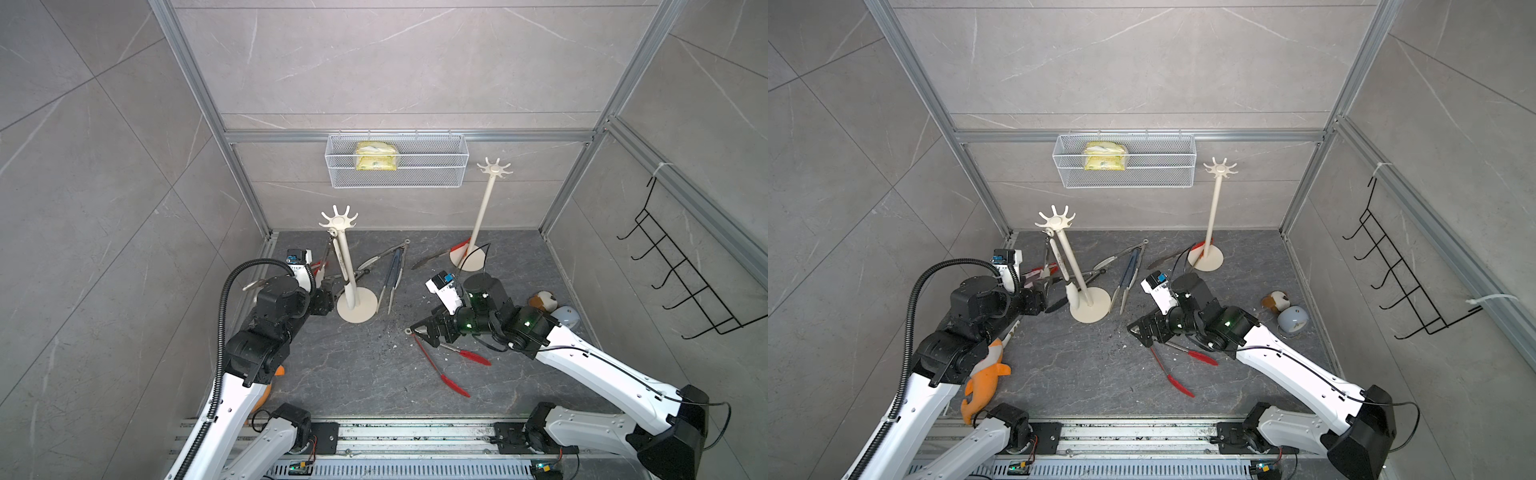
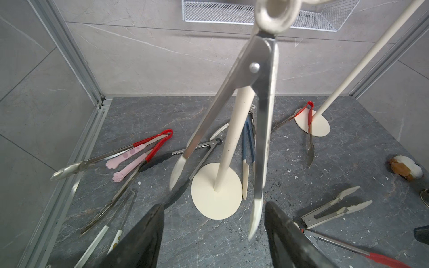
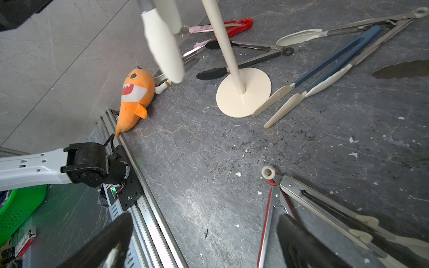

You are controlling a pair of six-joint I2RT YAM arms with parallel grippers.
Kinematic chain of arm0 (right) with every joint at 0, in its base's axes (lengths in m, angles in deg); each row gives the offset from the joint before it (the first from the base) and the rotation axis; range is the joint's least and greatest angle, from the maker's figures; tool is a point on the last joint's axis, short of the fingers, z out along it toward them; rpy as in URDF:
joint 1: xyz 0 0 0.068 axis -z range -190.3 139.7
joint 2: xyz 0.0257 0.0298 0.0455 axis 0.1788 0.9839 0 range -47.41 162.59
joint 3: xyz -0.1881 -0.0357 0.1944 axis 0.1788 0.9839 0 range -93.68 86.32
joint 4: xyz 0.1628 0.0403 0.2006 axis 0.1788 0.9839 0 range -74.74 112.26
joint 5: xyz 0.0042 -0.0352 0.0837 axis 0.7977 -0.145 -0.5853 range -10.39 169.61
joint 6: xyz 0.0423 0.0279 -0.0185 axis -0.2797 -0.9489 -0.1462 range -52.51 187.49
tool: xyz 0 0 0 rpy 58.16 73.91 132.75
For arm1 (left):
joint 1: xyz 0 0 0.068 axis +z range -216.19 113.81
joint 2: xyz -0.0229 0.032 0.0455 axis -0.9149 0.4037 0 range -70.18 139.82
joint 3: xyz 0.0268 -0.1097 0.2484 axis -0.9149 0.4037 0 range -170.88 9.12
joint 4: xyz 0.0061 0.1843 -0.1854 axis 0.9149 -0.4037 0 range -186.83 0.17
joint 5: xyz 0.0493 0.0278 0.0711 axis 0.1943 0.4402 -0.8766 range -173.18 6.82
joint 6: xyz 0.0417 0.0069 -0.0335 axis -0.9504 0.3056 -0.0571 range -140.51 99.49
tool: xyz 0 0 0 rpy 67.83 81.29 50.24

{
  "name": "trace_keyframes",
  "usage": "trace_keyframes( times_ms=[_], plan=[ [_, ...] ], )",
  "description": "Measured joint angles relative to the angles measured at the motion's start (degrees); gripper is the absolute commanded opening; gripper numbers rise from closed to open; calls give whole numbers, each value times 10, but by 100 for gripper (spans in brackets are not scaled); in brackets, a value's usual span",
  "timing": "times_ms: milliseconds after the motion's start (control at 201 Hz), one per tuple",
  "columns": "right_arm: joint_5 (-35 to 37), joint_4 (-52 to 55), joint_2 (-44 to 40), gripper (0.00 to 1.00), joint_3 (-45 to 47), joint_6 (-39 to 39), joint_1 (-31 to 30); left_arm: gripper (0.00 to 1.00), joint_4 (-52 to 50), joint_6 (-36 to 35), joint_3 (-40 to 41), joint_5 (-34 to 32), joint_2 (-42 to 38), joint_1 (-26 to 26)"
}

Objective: Hang food tongs on kitchen utensil racks
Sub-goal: Hang the food tongs on the rack.

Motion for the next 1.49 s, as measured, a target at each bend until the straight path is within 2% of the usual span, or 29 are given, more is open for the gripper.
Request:
trace_keyframes(
  times_ms=[428, 662, 817, 921, 1145, 1494],
  plan=[
    [0, 0, 0, 99, 0, 0, 0, 80, -33, -6, -12, 29, 13, 92],
    [0, 0, 0, 99, 0, 0, 0, 80, -47, -19, -41, 88, 70, 192],
    [0, 1, 0, 99, 0, 0, 0, 76, -69, -45, -78, 129, 145, 249],
    [0, 2, 0, 99, 0, 0, 0, 69, -82, -76, -103, 145, 210, 252],
    [0, 7, 14, 99, 0, 2, 0, 66, -100, -145, -141, 161, 339, 262],
    [0, 9, 29, 99, 0, 2, 0, 55, -112, -199, -279, 171, 539, 280]
  ],
)
